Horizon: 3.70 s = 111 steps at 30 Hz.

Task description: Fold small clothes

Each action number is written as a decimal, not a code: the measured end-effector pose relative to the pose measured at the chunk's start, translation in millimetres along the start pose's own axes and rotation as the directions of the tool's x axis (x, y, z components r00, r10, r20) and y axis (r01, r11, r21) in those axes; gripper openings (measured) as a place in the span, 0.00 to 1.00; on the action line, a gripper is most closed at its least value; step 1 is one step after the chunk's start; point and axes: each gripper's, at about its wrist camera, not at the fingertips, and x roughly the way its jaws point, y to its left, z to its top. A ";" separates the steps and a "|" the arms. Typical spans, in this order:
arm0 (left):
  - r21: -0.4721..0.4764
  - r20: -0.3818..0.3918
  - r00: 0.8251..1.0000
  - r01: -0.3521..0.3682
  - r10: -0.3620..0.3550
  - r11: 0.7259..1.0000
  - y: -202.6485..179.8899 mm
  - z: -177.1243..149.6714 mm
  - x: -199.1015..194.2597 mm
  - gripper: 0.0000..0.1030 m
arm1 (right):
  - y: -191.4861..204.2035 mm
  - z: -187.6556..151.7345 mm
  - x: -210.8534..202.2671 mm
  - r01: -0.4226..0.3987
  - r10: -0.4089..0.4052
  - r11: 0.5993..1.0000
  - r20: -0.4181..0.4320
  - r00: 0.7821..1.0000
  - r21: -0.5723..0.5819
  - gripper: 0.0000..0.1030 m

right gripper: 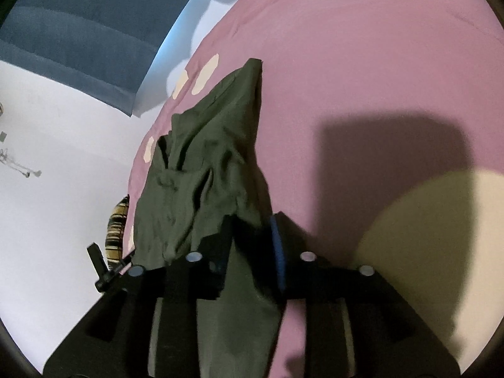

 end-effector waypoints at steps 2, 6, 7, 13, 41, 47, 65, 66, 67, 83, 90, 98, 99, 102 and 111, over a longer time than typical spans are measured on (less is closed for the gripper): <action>-0.008 -0.004 1.000 0.012 -0.012 1.000 1.4 -3.9 -6.3 0.74 | 1.3 -10.9 -9.6 -0.001 0.001 1.000 -0.007 1.000 -0.002 0.35; -0.040 -0.009 0.998 0.056 -0.056 0.998 8.1 -17.5 -26.3 0.74 | 7.8 -34.0 -27.0 -0.010 0.010 1.000 -0.013 1.000 -0.022 0.53; -0.050 -0.008 0.998 0.068 -0.068 0.996 10.0 -22.7 -32.5 0.74 | 9.8 -39.5 -30.6 -0.012 0.011 1.000 -0.016 1.000 -0.029 0.57; -0.130 0.021 0.979 0.203 -0.202 0.971 33.1 -71.4 -77.0 0.74 | 21.3 -76.5 -43.5 -0.050 0.046 0.998 -0.082 0.996 -0.044 0.63; -0.200 -0.022 0.792 0.594 -0.610 0.779 10.0 -193.0 -132.8 0.76 | 54.6 -182.1 -67.8 -0.301 0.227 0.935 -0.336 0.914 -0.189 0.64; -0.145 -0.037 0.832 0.543 -0.553 0.827 0.1 -199.5 -137.3 0.57 | 58.5 -184.3 -67.7 -0.252 0.177 0.944 -0.318 0.931 -0.213 0.47; -0.187 -0.023 0.848 0.517 -0.530 0.835 9.2 -194.5 -134.3 0.20 | 47.4 -197.9 -63.1 -0.246 0.189 0.957 -0.313 0.931 -0.156 0.28; -0.191 -0.020 0.845 0.521 -0.534 0.832 10.1 -194.8 -133.9 0.21 | 48.5 -199.2 -63.6 -0.260 0.204 0.955 -0.322 0.924 -0.141 0.31; -0.199 -0.017 0.843 0.524 -0.537 0.828 10.9 -195.4 -132.6 0.21 | 49.8 -201.4 -63.1 -0.269 0.212 0.953 -0.332 0.919 -0.137 0.33; -0.296 0.095 0.753 0.646 -0.651 0.703 17.8 -174.9 -146.7 0.15 | 69.8 -193.1 -74.3 -0.470 0.454 0.882 -0.244 0.857 -0.011 0.10; -0.388 0.262 0.661 0.740 -0.703 0.550 26.2 -119.4 -152.8 0.15 | 88.8 -148.1 -71.2 -0.608 0.608 0.793 -0.111 0.786 0.038 0.10; -0.429 0.294 0.680 0.721 -0.671 0.543 23.5 -25.6 -100.5 0.15 | 90.6 -64.2 -17.4 -0.636 0.641 0.759 0.013 0.767 0.140 0.10; -0.438 0.282 0.699 0.703 -0.658 0.560 22.9 -17.5 -91.4 0.15 | 85.7 -52.3 -7.4 -0.633 0.638 0.757 0.024 0.769 0.164 0.10; -0.454 0.234 0.746 0.651 -0.624 0.608 19.8 0.0 -63.4 0.15 | 70.8 -23.8 26.5 -0.610 0.619 0.755 0.044 0.784 0.241 0.10; -0.533 0.100 0.798 0.547 -0.594 0.645 29.6 15.0 15.5 0.17 | 26.2 10.3 100.3 -0.467 0.491 0.792 0.043 0.870 0.394 0.11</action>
